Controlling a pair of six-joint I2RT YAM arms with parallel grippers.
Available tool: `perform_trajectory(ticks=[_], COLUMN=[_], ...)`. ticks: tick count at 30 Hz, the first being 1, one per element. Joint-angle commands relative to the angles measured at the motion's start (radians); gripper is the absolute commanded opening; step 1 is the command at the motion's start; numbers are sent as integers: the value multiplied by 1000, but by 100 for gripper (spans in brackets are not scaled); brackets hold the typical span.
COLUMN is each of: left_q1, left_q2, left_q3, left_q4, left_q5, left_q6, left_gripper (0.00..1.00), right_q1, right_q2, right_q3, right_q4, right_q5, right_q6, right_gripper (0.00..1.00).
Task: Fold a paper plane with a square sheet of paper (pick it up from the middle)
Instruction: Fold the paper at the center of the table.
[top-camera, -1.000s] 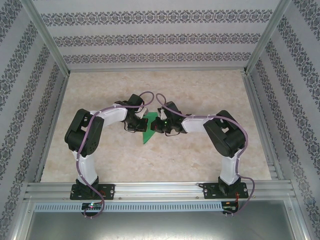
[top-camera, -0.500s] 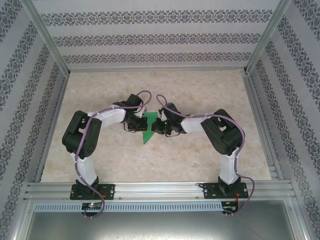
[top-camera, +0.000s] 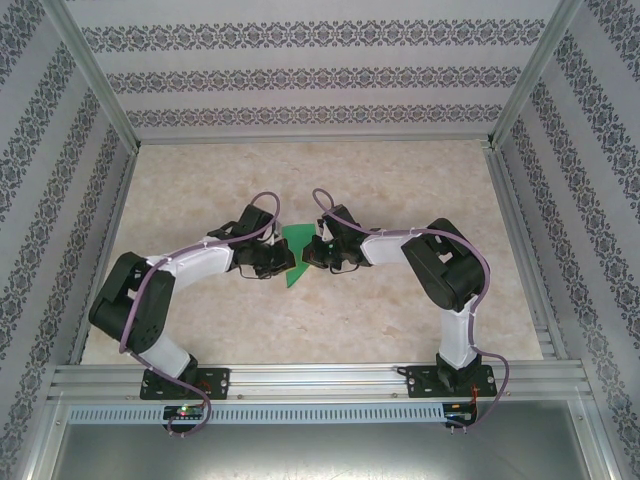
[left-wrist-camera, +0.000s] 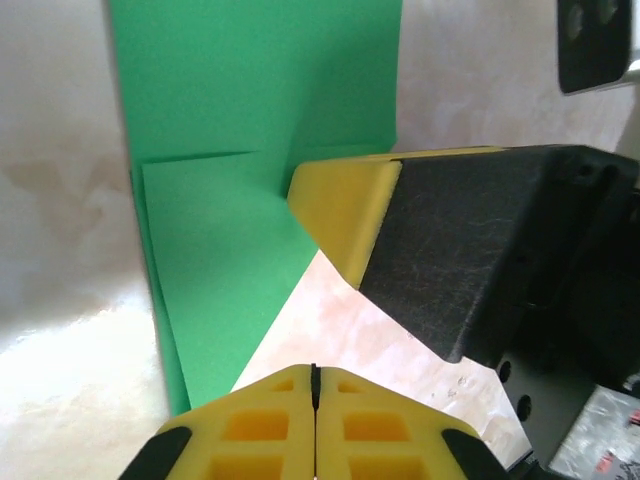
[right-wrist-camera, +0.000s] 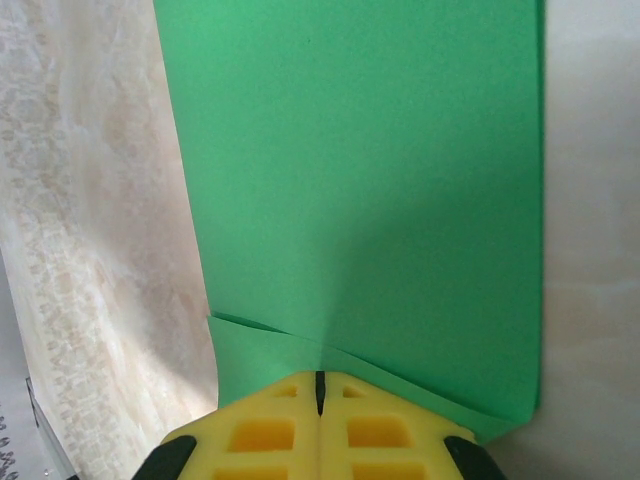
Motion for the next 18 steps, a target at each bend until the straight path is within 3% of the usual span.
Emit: perform_trajectory(ticks=[1, 6, 18], left_q1=[-14, -23, -29], left_q2=[45, 113, 142], left_q3=[3, 30, 10], left_q4=[36, 61, 23], left_q5=[10, 50, 25], left_q6=[-64, -66, -52], left_gripper=[6, 4, 4], right_q1=[13, 15, 17], right_q2=[49, 51, 66], right_q3=[-6, -6, 4], right_q4=[-93, -99, -114], right_q5=[68, 68, 64], right_q6=[12, 12, 8], right_gripper=[0, 0, 0])
